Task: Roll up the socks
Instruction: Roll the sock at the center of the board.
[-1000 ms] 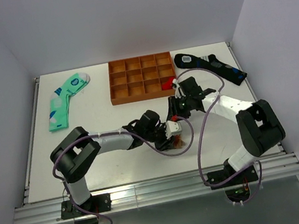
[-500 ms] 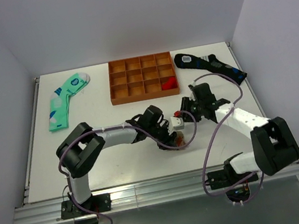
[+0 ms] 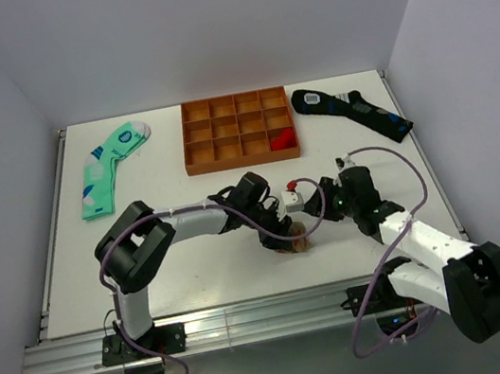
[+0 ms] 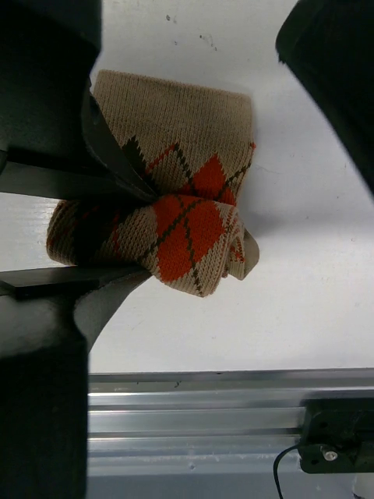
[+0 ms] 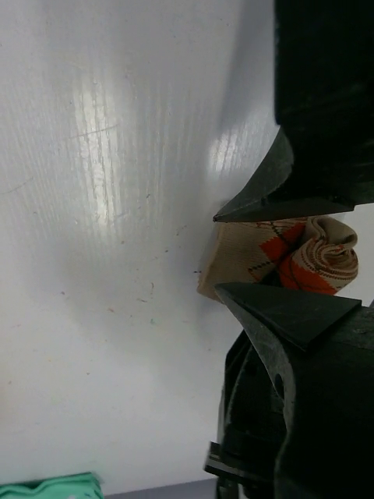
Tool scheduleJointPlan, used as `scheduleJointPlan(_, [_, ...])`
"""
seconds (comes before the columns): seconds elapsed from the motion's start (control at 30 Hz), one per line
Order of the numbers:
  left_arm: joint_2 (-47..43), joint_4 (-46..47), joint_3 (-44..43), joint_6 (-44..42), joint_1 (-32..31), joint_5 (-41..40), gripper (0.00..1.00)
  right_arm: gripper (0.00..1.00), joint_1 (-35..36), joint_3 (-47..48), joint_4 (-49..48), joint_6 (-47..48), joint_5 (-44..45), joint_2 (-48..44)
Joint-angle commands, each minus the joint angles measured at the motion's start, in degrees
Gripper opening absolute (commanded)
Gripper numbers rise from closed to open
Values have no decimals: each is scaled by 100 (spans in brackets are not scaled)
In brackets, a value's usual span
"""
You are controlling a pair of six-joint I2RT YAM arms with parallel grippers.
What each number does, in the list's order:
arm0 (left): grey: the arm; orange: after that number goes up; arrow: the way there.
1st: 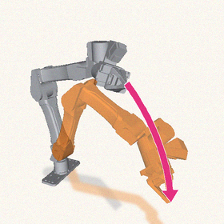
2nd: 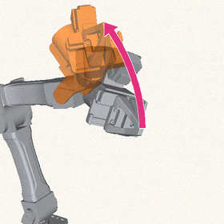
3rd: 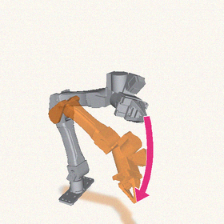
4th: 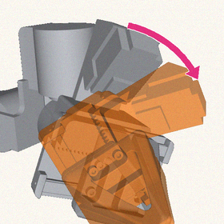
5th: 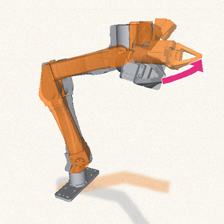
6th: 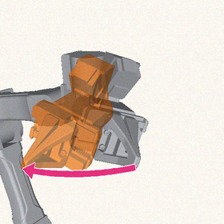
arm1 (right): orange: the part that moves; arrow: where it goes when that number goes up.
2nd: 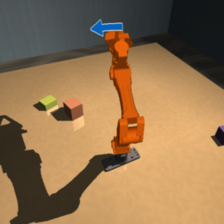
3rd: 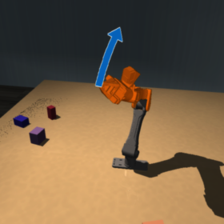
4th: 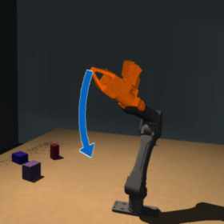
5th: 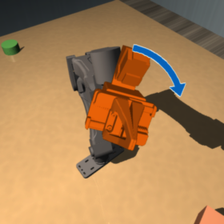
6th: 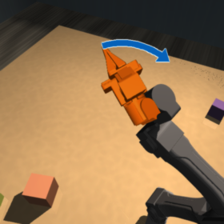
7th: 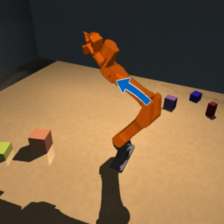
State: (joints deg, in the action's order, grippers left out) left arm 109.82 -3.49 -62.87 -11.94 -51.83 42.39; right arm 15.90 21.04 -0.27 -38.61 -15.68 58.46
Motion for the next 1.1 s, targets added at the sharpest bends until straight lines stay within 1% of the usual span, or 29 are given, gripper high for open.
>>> scheduleJointPlan(0.0, [373, -1110, 64, 166, 59, 67, 0, 44, -34, -432, -1139, -164, -233, -378])
scheduleJointPlan(0.17, [435, -1215, -23, 175, 86, 190, 0, 45, -34, -1258, -2405, -208, -752, -914])
scheduleJointPlan(0.3, [523, -1286, -76, 175, 103, 287, 0, 46, -26, -1663, -2740, -103, -840, -1370])
scheduleJointPlan(0.33, [575, -1304, -146, 184, 103, 296, 0, 48, -26, -1769, -2828, -129, -901, -1459])
scheduleJointPlan(0.43, [672, -1400, -225, 184, 112, 384, 0, 49, -8, -2024, -3022, -138, -989, -1723])
scheduleJointPlan(0.53, [646, -1427, -234, 166, 121, 401, 0, 50, 166, -2016, -2829, -112, -797, -1776])
scheduleJointPlan(0.6, [620, -1462, -243, 149, 130, 436, 0, 50, 351, -1946, -2645, -94, -446, -1733])
scheduleJointPlan(0.67, [576, -1471, -234, 157, 191, 472, 0, 50, 720, -1867, -2479, -111, 1, -1680])
scheduleJointPlan(0.77, [540, -1488, -190, 166, 235, 533, 0, 50, 1151, -1901, -2556, -155, 232, -1513])
scheduleJointPlan(0.83, [715, -1637, -269, 175, 244, 603, 0, 50, 1370, -1954, -2592, -199, 416, -1469])
scheduleJointPlan(1.0, [892, -1734, -348, 149, 244, 718, 0, 50, 1617, -2086, -2557, -419, 856, -1653])
scheduleJointPlan(1.07, [892, -1752, -357, 140, 244, 709, 0, 50, 1766, -2297, -2591, -463, 1049, -1715])
